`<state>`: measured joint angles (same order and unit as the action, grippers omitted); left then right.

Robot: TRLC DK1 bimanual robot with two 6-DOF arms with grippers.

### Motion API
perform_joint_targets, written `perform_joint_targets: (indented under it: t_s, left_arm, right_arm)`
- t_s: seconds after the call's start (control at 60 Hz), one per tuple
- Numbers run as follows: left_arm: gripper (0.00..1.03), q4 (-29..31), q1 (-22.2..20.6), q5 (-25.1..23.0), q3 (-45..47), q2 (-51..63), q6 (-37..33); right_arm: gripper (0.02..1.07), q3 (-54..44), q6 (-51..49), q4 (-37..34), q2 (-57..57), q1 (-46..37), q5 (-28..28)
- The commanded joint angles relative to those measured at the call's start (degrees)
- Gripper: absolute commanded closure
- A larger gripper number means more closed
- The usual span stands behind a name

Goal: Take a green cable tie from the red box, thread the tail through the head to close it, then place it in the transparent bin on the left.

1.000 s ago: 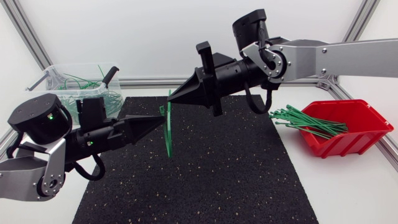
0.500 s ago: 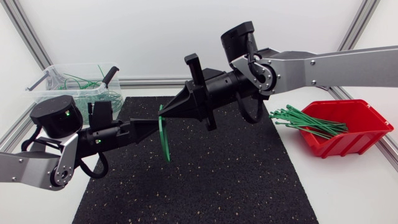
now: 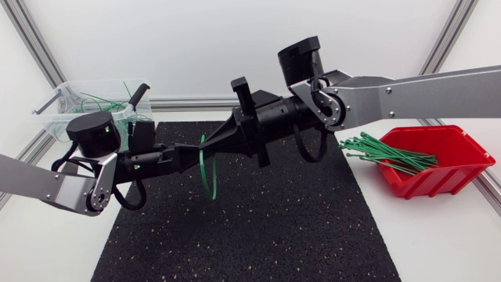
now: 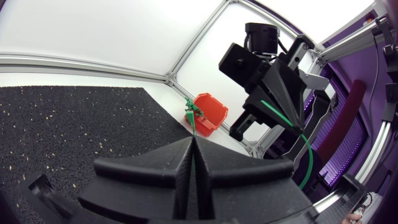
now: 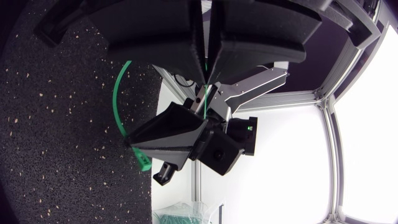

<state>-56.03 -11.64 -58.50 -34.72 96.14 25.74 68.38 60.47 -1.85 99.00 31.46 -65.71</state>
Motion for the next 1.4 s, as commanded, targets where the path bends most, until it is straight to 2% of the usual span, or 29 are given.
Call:
perform_joint_targets:
  t_s: [0.0, 0.083, 0.233, 0.5, 0.733, 0.783, 0.817, 0.85, 1.017, 1.167, 1.25, 1.383]
  left_arm:
    - [1.0, -0.92, 0.48, -1.35, -2.72, 2.3, -1.04]
    - [1.0, -0.92, 0.3, -3.55, -3.78, 3.0, -1.74]
    - [1.0, -0.92, 0.3, -4.61, -4.92, 4.06, -2.09]
    - [1.0, -0.92, 0.04, -2.85, -5.8, 5.73, -7.89]
    - [1.0, -0.92, -1.02, -2.5, -5.71, 6.43, -7.1]
    - [1.0, -0.92, -1.63, -2.41, -5.62, 6.69, -8.95]
    - [1.0, -0.92, -2.16, -1.18, -4.92, 6.17, -11.23]
    - [1.0, -0.92, -3.04, 2.34, -3.95, 5.38, -13.43]
    - [1.0, -1.01, -5.59, 8.31, -3.86, 5.9, -18.71]
    - [1.0, -1.01, -5.32, 8.75, -4.3, 5.82, -17.65]
    - [1.0, -1.01, -5.15, 10.95, -4.57, 5.9, -16.6]
    - [1.0, -0.92, -4.8, 11.13, -5.09, 5.73, -9.39]
  right_arm:
    - [1.01, -1.49, 1.85, 1.23, -0.04, 0.53, 0.41]
    - [1.01, -1.67, 1.85, 2.64, -0.21, 0.7, 0.5]
    - [1.01, -2.55, 1.85, 5.8, -1.09, 1.5, 1.29]
    - [1.01, -2.37, 1.85, 8.0, -0.74, 2.81, 1.55]
    - [1.01, -2.9, 1.67, 9.49, -1.71, 2.81, 2.34]
    - [1.01, -3.08, 1.58, 9.76, -2.15, 2.81, 2.52]
    - [1.01, -3.08, 1.32, 9.84, -2.32, 2.81, 2.7]
    - [1.01, -3.16, 1.32, 9.93, -2.59, 2.9, 2.96]
    - [1.01, -3.78, 1.32, 10.64, -3.64, 2.9, 3.49]
    - [1.01, -4.31, 1.32, 10.99, -4.52, 2.9, 3.93]
    - [1.01, -4.48, 1.32, 11.16, -4.69, 2.9, 4.1]
    - [1.01, -4.75, 1.32, 11.34, -5.05, 3.34, 4.72]
